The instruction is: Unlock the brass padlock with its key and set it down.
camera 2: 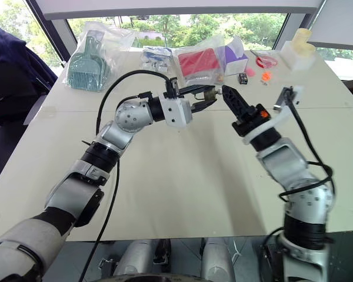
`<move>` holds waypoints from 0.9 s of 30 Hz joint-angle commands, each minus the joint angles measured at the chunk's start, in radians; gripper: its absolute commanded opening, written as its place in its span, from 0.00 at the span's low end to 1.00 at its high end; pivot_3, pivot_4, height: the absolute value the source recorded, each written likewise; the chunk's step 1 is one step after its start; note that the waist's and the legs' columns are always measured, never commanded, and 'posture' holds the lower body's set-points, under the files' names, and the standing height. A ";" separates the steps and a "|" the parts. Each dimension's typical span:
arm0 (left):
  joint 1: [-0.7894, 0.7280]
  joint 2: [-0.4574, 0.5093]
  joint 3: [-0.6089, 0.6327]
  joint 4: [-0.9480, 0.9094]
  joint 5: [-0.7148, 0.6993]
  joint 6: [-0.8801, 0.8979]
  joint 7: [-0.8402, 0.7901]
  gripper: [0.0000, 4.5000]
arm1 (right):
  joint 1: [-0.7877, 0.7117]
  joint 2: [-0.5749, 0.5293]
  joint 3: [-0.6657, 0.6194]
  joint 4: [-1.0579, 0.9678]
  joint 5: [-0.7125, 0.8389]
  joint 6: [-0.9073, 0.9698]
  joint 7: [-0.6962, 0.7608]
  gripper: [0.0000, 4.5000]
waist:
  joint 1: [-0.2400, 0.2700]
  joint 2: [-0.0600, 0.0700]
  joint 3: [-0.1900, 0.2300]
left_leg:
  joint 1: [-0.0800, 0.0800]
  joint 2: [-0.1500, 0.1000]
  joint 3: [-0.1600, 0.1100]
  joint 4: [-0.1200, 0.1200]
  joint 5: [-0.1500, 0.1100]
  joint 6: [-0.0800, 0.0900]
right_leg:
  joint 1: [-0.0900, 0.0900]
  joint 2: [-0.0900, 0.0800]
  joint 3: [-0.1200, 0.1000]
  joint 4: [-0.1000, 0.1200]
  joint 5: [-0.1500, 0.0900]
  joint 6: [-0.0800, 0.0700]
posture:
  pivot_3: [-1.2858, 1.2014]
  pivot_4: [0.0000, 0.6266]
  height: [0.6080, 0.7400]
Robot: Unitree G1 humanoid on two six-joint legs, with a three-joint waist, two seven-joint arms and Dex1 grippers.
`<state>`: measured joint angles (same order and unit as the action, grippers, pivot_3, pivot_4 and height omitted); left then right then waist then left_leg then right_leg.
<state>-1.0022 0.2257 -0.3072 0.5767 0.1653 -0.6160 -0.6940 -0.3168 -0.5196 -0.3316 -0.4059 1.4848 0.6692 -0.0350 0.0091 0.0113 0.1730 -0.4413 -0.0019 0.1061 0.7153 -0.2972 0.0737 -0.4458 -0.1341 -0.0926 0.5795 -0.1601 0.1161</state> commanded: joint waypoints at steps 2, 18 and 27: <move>-0.035 0.016 0.019 -0.022 -0.095 0.030 -0.114 0.17 | 0.020 -0.139 -0.043 -0.018 -0.023 0.064 0.150 0.88 | 0.002 0.000 0.000 | 0.001 0.001 0.000 0.000 0.000 0.000 | 0.000 0.001 0.000 0.000 0.000 0.000 | 0.52 0.24 0.96; 0.026 -0.021 0.004 -0.178 -0.129 0.001 -0.162 0.17 | 0.016 -0.151 -0.007 -0.018 -0.031 0.115 0.214 0.88 | 0.005 0.000 0.000 | 0.000 0.000 -0.001 0.001 0.000 0.000 | 0.001 -0.001 0.000 0.000 0.000 0.000 | 0.52 0.24 0.96; 0.020 -0.029 0.004 -0.184 -0.130 -0.006 -0.161 0.17 | 0.025 -0.126 -0.015 -0.007 0.001 0.116 0.188 0.47 | 0.005 0.000 0.000 | 0.000 0.000 -0.001 0.001 0.000 0.000 | 0.001 -0.001 0.000 0.000 0.000 0.000 | 0.52 0.24 0.96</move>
<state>-0.9677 0.2056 -0.3094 0.4294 0.0565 -0.5988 -0.8652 -0.2830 -0.6468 -0.3230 -0.4070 1.4753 0.7942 0.1654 0.0137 0.0111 0.1731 -0.4411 -0.0018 0.1052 0.7163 -0.2973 0.0738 -0.4453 -0.1347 -0.0927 0.5794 -0.1600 0.1157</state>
